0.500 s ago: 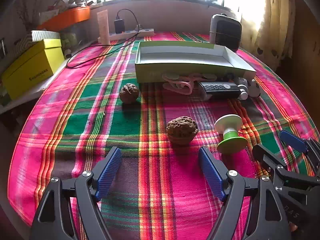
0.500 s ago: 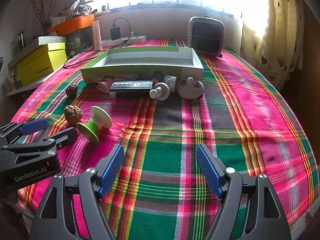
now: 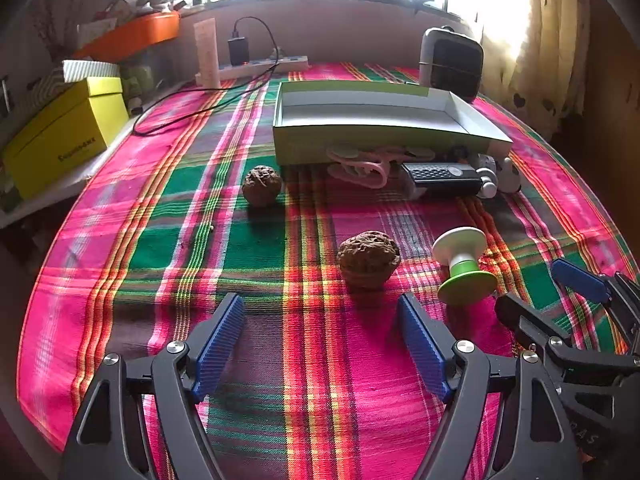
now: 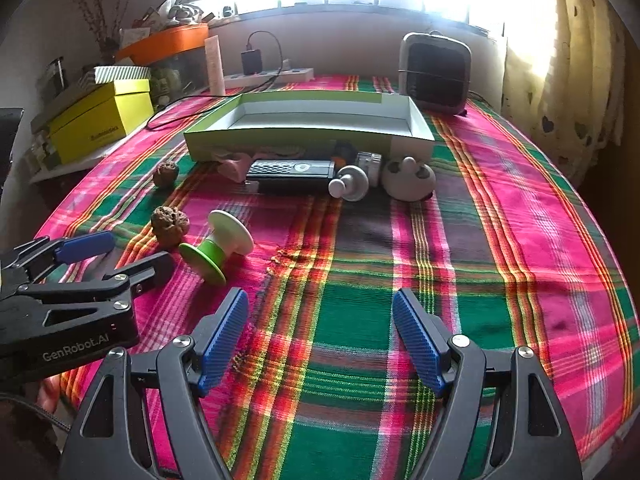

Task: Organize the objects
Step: 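Grasp the green-and-white spool with the right gripper while the left gripper approaches a walnut, then grasp the walnut with the left gripper while the right gripper carries the spool toward the tray, then open the left gripper to drop the walnut in the tray while the right gripper releases the spool there, then grasp the second walnut with the left gripper while the right gripper grasps the white knob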

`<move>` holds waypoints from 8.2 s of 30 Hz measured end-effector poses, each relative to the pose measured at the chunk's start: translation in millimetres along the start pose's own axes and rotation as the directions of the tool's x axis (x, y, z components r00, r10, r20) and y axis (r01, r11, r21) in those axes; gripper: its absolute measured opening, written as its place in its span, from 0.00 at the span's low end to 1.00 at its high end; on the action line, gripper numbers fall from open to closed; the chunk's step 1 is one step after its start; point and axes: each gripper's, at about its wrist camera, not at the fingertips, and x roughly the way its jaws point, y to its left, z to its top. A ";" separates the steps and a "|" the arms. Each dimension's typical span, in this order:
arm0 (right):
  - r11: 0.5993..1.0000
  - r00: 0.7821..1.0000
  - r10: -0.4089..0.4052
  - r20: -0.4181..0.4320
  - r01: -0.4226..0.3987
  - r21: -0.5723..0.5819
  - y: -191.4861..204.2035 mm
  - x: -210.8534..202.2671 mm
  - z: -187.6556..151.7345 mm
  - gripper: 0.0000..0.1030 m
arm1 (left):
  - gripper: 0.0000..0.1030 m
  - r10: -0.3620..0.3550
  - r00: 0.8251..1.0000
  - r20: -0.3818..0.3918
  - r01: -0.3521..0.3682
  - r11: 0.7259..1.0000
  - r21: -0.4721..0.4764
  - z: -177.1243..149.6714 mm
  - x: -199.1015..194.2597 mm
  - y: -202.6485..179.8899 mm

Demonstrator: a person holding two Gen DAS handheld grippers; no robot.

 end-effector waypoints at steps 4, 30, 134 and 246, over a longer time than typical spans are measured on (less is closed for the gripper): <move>1.000 1.000 0.003 -0.001 -0.003 -0.001 0.5 0.1 0.2 0.73 | 0.76 -0.001 1.000 0.000 0.001 1.000 0.000 0.0 -0.3 0.3; 0.940 0.968 0.237 -0.081 -0.250 -0.234 32.5 25.5 32.7 0.68 | 0.75 -0.072 0.997 -0.002 0.072 0.996 -0.046 3.2 -6.4 43.7; 0.992 0.988 0.084 -0.131 -0.096 -0.083 -30.7 149.2 173.1 0.34 | 0.30 -0.133 0.987 -0.088 0.132 0.991 -0.015 175.7 123.3 9.6; 0.986 0.985 0.165 -0.048 -0.164 0.019 -40.7 50.7 70.0 0.30 | 0.27 -0.134 0.991 -0.021 0.131 0.985 -0.114 74.6 51.1 56.4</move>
